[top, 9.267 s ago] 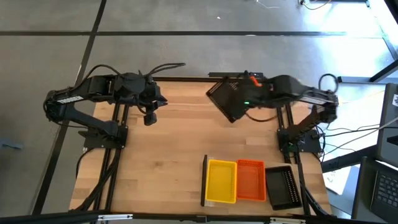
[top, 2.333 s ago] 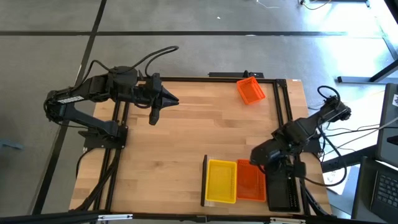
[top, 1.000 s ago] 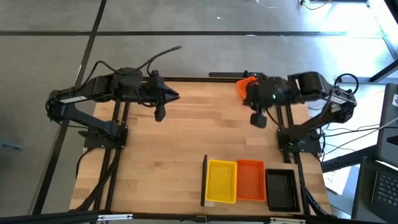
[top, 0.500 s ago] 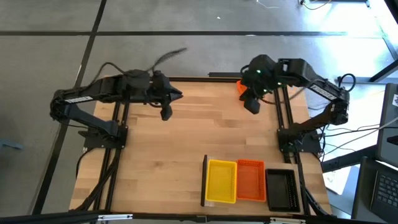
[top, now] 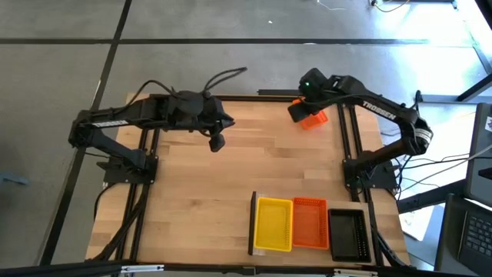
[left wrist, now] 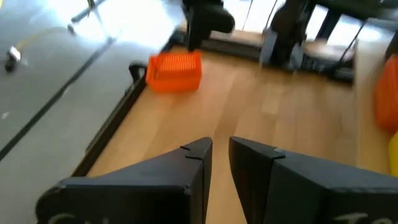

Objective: Stack baskets on shelf by color
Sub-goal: Stack the orange bin on top of the orange bin

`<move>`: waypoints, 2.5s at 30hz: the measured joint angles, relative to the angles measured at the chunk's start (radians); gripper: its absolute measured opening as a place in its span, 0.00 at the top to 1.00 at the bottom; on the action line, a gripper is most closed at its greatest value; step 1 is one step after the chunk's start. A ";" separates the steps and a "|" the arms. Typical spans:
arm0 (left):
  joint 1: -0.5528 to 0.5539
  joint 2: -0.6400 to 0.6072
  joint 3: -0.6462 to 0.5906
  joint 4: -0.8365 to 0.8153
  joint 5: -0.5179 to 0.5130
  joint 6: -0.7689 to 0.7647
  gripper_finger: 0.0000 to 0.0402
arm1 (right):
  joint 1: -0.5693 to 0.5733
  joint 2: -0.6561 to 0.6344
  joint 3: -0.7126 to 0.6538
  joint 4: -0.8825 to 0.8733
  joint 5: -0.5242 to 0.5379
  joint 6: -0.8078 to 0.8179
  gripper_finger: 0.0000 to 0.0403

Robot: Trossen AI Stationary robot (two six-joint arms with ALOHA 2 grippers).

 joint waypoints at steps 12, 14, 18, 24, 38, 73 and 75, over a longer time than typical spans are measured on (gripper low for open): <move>0.000 0.007 -0.002 0.005 0.000 0.000 0.88 | -0.001 0.000 -0.278 0.158 0.202 0.064 0.89; 0.000 0.007 -0.002 0.004 0.000 0.000 0.88 | -0.002 0.000 -0.310 0.198 0.201 0.066 0.89; 0.000 0.007 -0.002 0.004 0.000 0.000 0.88 | -0.001 0.000 -0.359 0.286 0.144 0.071 0.89; 0.000 0.007 -0.002 0.004 0.000 0.000 0.88 | -0.001 0.000 -0.414 0.406 0.077 0.101 0.89; 0.000 0.007 -0.002 0.003 0.003 0.000 0.88 | -0.001 0.000 -0.428 0.434 0.150 0.140 0.96; -0.002 0.006 -0.002 0.003 0.008 0.005 0.88 | -0.009 0.121 -0.428 0.425 0.264 0.090 0.71; -0.002 0.006 -0.002 0.003 0.009 0.004 0.88 | -0.009 0.138 -0.428 0.427 0.290 0.084 0.71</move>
